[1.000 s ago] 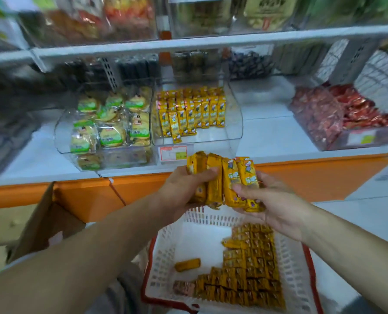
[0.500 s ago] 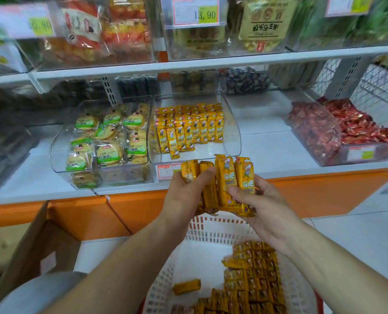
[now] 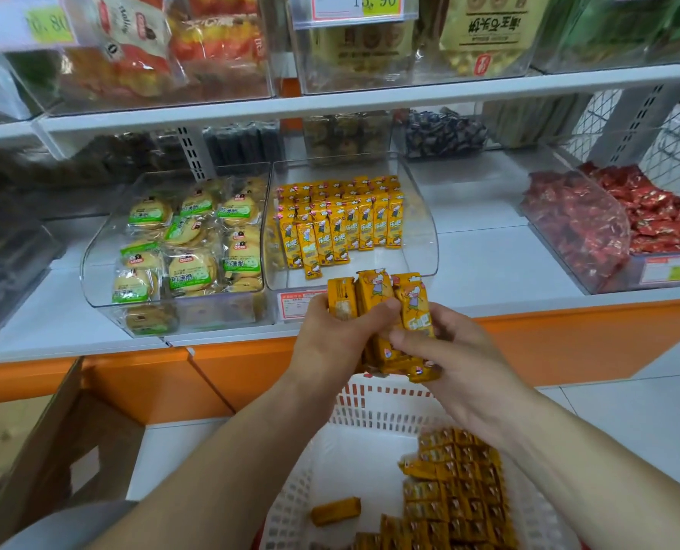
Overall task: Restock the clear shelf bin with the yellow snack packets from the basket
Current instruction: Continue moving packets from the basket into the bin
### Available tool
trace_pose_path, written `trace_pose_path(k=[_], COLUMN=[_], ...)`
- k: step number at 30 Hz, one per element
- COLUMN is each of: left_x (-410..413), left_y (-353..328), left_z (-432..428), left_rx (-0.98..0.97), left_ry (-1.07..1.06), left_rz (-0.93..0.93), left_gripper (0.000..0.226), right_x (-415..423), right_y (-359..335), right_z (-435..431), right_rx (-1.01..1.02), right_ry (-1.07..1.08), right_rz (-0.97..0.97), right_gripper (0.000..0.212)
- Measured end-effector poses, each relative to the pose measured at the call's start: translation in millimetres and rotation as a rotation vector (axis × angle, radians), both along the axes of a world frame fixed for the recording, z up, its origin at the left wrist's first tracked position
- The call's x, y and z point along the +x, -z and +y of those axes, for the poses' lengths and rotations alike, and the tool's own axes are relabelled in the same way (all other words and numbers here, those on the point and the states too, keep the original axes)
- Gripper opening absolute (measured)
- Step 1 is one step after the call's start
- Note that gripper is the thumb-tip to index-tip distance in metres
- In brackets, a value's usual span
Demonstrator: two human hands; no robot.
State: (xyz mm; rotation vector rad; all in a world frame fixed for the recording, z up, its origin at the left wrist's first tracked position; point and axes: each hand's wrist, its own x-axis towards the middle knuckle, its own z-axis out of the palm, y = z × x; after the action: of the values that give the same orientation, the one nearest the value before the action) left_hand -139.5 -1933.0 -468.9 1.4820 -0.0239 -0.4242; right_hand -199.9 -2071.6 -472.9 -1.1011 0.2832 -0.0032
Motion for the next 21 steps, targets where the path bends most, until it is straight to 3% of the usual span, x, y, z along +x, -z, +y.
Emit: trace_pose_path(k=[3,6,10,16,21], left_x=[7,13,23,40,54], left_y=[-4,-11,-20,-33,-40], left_z=[6,14,27,49,70], left_rx=[-0.032,-0.011,0.019,0.085,0.146], left_ry=[-0.009,-0.002,-0.023,-0.056,-0.09], left_rz=[0.012,0.032,-0.011,-0.089,-0.168], left_gripper=[0.042,0.056,0.036,0.046,0.056], right_x=[2,2,0,22,79], right_y=[-5,-8,-13,-34,-53], right_z=[-2,-8,-12,-18,-20], right_rx=[0.131,0.163,0.138,-0.181,-0.548], right_ry=[-0.012,0.023,0.076,0.081,0.041], right_rz=[0.044,0.069,0.074,-0.003,-0.122], right_gripper=[0.036,0.04,0.039,0.028,0.033])
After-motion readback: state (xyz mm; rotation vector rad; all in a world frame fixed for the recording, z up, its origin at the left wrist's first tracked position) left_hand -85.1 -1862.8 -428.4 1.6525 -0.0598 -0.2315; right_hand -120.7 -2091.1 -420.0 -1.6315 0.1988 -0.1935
